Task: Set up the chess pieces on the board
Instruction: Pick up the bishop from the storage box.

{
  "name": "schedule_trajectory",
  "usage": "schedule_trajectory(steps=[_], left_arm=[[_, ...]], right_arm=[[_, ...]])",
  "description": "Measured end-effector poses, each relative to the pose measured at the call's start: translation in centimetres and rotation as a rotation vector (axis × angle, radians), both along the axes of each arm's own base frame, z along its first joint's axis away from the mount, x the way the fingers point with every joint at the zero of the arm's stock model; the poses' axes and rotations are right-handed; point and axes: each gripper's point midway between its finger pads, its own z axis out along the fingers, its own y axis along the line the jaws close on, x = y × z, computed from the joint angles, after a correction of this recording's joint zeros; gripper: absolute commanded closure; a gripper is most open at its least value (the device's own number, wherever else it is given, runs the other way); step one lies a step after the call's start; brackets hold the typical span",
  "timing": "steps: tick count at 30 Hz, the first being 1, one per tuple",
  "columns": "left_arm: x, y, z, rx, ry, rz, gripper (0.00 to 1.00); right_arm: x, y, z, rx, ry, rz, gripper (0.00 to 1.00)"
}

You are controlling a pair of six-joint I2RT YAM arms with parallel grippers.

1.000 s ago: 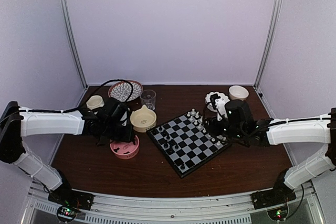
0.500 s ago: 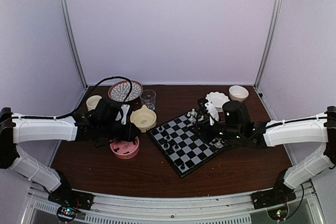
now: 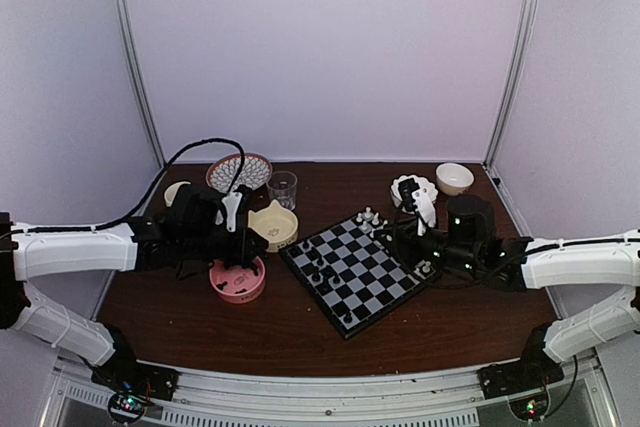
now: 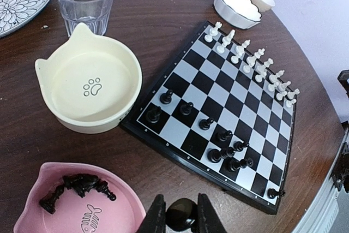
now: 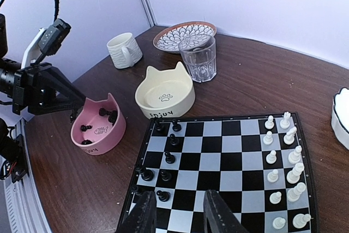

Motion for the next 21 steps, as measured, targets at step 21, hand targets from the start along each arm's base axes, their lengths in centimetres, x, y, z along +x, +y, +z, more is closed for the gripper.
schedule_trajectory(steps=[21], left_arm=[[-0.1,-0.7,2.4,-0.178,0.185,0.145,0.84]], right_arm=[[-1.1,1.7,3.6,0.075,-0.039,-0.033,0.67]])
